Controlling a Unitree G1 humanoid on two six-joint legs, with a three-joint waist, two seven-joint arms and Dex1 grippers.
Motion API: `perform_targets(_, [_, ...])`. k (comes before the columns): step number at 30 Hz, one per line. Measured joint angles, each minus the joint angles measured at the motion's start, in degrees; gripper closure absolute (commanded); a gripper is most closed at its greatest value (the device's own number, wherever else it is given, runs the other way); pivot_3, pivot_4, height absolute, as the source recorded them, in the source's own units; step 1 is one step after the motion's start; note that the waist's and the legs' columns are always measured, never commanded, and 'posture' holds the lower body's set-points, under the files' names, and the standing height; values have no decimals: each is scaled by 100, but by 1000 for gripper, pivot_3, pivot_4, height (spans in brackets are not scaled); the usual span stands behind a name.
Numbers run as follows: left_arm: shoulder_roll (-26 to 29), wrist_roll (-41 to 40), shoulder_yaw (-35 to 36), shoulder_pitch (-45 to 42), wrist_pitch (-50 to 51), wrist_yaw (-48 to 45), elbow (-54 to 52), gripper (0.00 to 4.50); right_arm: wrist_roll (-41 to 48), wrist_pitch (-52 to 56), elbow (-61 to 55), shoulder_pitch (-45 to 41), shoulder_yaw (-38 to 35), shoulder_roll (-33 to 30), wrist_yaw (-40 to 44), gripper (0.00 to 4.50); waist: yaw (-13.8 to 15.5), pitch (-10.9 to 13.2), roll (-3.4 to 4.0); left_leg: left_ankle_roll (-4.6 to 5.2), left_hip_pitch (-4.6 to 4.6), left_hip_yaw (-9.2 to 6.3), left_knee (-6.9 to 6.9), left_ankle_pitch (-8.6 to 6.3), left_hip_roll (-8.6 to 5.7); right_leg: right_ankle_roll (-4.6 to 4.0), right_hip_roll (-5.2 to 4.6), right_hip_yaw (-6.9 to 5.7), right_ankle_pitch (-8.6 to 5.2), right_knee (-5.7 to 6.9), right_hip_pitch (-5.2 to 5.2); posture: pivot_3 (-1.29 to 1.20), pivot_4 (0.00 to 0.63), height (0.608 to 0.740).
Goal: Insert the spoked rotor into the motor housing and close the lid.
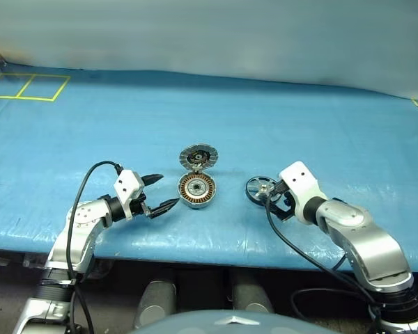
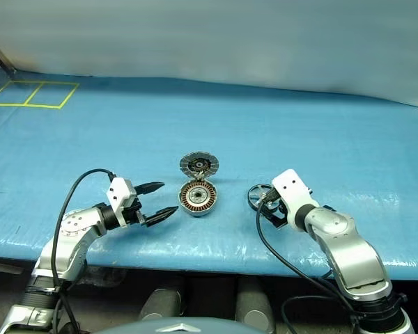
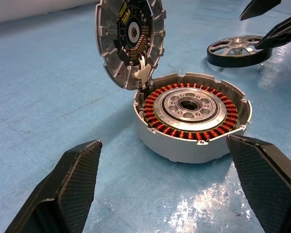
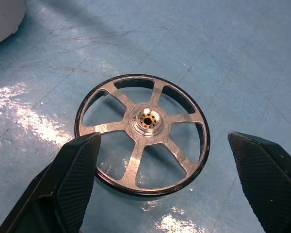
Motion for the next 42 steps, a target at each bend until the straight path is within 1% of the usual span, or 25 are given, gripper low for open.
perform_targets(13, [0,1,-1,8,-13,8,0,0,-252,-89,-14,-20,281,-225,-140,40,2,0,0,0,0,0,1,0,0,0,0,0,0,0,0,0,150,740])
perform_targets(17, [0,2,-1,8,-13,8,0,0,-362,-130,-83,-48,443,-392,-136,40,4,0,-1,0,-1,0,1,0,0,0,0,0,0,0,0,0,150,740])
perform_targets(20, [0,2,-1,8,-13,8,0,0,-416,-182,-102,-49,543,-402,-125,614,4,0,-1,0,-1,0,1,0,0,0,0,0,0,0,0,0,150,740])
perform_targets(23, [0,3,-1,8,-13,14,2,0,-450,-219,-122,-73,577,-403,-118,1512,4,0,-1,0,0,0,2,0,0,0,0,0,0,0,0,0,150,740])
perform_targets(42, [0,6,-1,8,-13,70,2,0,-474,-245,-44,-58,839,-410,-19,1512,9,0,-1,0,0,0,3,0,0,1,0,0,1,0,2,0,150,740])
